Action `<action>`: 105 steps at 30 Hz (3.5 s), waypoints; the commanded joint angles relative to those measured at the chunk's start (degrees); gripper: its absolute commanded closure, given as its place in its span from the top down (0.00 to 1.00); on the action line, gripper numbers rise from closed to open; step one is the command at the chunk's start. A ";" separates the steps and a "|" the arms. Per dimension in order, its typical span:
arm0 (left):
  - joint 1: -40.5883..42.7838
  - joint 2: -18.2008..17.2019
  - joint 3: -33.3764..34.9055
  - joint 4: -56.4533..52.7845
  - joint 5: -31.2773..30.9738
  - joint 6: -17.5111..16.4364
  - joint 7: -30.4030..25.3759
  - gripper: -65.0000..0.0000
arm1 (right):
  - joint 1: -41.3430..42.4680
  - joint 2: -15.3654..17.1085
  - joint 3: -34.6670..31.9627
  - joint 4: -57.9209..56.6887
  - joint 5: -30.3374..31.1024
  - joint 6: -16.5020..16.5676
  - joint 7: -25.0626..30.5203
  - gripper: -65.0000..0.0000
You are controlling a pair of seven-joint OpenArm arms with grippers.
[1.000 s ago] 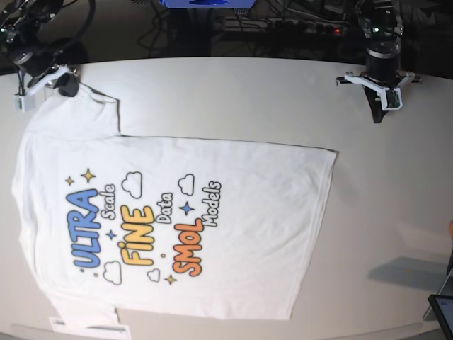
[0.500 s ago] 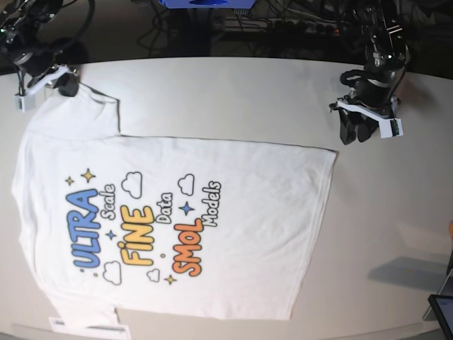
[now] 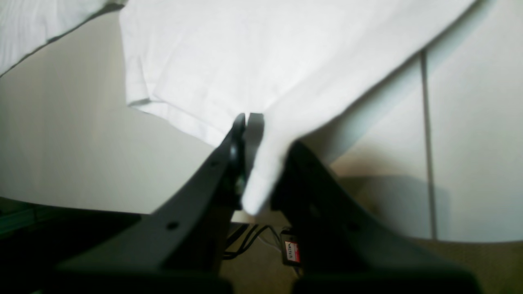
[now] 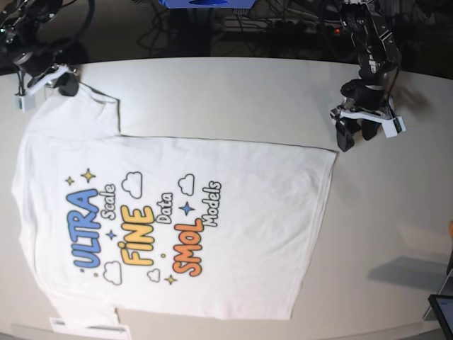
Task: Fold the T-shirt properly
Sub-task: 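Pull the grasped shoulder corners apart to stretch the shirt flat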
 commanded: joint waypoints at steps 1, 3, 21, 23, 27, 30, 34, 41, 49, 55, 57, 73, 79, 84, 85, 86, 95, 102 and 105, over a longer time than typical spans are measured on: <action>0.00 -0.13 0.08 -0.29 -0.07 0.09 1.17 0.69 | -0.57 0.49 -0.23 0.21 -1.77 -0.25 -1.72 0.00; -1.06 0.31 0.08 -1.08 -0.15 0.09 1.17 0.69 | -0.66 0.66 -1.64 0.21 -1.77 -0.25 -1.54 0.00; -8.71 3.65 4.30 -9.69 -0.15 0.09 1.17 0.69 | -0.57 1.45 -3.22 0.21 -1.77 -0.25 -1.46 0.00; -8.71 4.36 4.74 -9.87 -0.15 0.09 1.17 0.69 | -0.57 1.45 -3.22 0.21 -1.77 -0.25 -1.46 0.00; -8.71 4.36 8.08 -9.96 -0.15 0.09 1.17 0.68 | -0.57 1.45 -3.22 0.21 -1.77 -0.25 -1.46 0.00; -8.71 4.53 9.14 -9.96 -0.15 0.09 1.17 0.57 | -0.57 1.45 -3.22 0.21 -1.77 -0.25 -1.46 0.00; -8.18 4.62 8.70 -9.96 -0.07 0.09 1.17 0.33 | -0.57 1.45 -3.22 0.21 -1.77 -0.25 -1.46 0.00; -8.00 3.92 8.52 -9.52 -0.07 0.09 1.17 0.04 | -0.57 1.45 -3.22 0.21 -1.86 -0.25 -1.37 0.00; -6.51 3.39 8.44 -5.91 -0.07 0.09 1.17 0.00 | -0.66 1.63 -3.22 0.65 -1.86 -0.25 -1.37 0.00; -4.84 3.39 8.44 -0.73 -0.07 0.09 1.17 0.00 | -0.66 4.27 -3.22 3.29 -1.77 -0.25 -1.46 0.00; -4.22 3.39 8.44 -0.38 -0.07 0.18 1.17 0.00 | -0.66 4.79 -3.22 5.66 -1.77 -0.25 -1.72 0.00; 7.12 3.74 8.44 10.79 -0.07 0.27 1.17 0.00 | -3.03 5.50 -2.87 13.22 -1.51 -0.25 -4.80 0.00; 9.84 3.83 8.44 12.72 -0.07 0.27 1.17 0.00 | -4.35 5.67 -2.69 14.54 -1.42 -0.25 -4.89 0.00; 12.04 3.92 8.44 14.66 -0.07 0.27 1.17 0.00 | -5.49 5.67 -2.69 14.98 -1.42 -0.25 -4.89 0.00; 12.57 3.92 8.44 15.10 -0.07 0.27 1.17 0.00 | -5.58 5.67 -2.69 14.98 -1.42 -0.25 -4.89 0.00; 13.18 3.92 8.44 15.62 -0.07 0.27 1.17 0.00 | -5.58 5.67 -2.61 14.98 -1.42 -0.25 -4.89 0.00; 15.82 4.00 8.44 21.25 -0.07 0.27 1.17 0.00 | -5.05 6.82 -2.69 17.36 -1.42 -0.25 -4.80 0.00; 15.56 5.15 8.35 21.43 -0.07 0.36 1.17 0.00 | -3.56 10.68 -2.69 17.36 3.86 -0.25 -4.80 0.00; 15.38 5.50 8.35 21.43 -0.07 0.36 1.17 0.00 | -2.15 11.39 -2.69 17.27 4.56 -0.25 -4.89 0.00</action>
